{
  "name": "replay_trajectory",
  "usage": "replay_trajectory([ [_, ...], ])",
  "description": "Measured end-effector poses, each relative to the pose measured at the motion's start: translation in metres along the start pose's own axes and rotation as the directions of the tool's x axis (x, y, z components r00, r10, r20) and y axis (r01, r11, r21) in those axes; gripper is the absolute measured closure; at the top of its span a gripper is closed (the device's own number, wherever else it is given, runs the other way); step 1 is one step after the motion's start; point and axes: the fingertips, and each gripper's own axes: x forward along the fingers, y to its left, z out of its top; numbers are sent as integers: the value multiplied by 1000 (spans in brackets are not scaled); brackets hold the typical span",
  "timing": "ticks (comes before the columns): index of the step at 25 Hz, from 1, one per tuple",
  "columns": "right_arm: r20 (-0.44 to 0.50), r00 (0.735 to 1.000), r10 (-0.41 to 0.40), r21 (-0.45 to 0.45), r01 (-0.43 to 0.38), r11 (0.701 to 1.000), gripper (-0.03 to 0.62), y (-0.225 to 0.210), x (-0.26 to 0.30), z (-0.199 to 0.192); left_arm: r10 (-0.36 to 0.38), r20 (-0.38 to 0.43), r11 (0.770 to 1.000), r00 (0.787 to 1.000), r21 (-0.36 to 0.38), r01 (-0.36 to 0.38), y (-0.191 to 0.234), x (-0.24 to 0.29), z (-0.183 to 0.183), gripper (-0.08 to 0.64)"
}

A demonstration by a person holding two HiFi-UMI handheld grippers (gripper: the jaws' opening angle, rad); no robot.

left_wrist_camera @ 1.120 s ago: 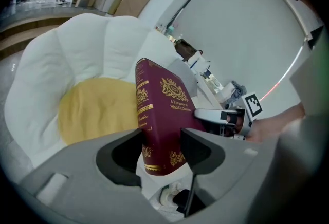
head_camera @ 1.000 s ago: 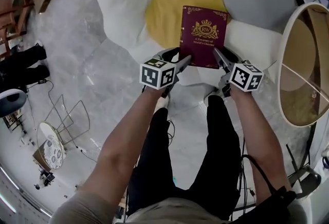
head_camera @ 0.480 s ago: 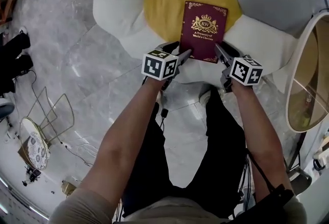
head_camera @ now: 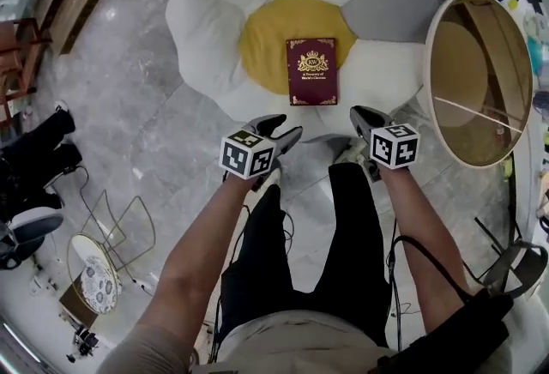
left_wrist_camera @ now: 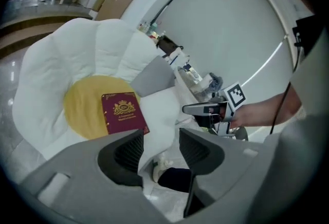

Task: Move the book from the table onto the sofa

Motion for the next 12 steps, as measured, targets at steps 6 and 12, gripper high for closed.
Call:
replay_trajectory([
  [6,52,998,29,-15,-28,999,574,88,-111,10,-167,-50,974,985,144,172,-112,-86,27,449],
  [12,122,992,36,-11,-35,999,578,176,-212,12,-280,-109,922,954,245,299,-213,-173,37,551],
])
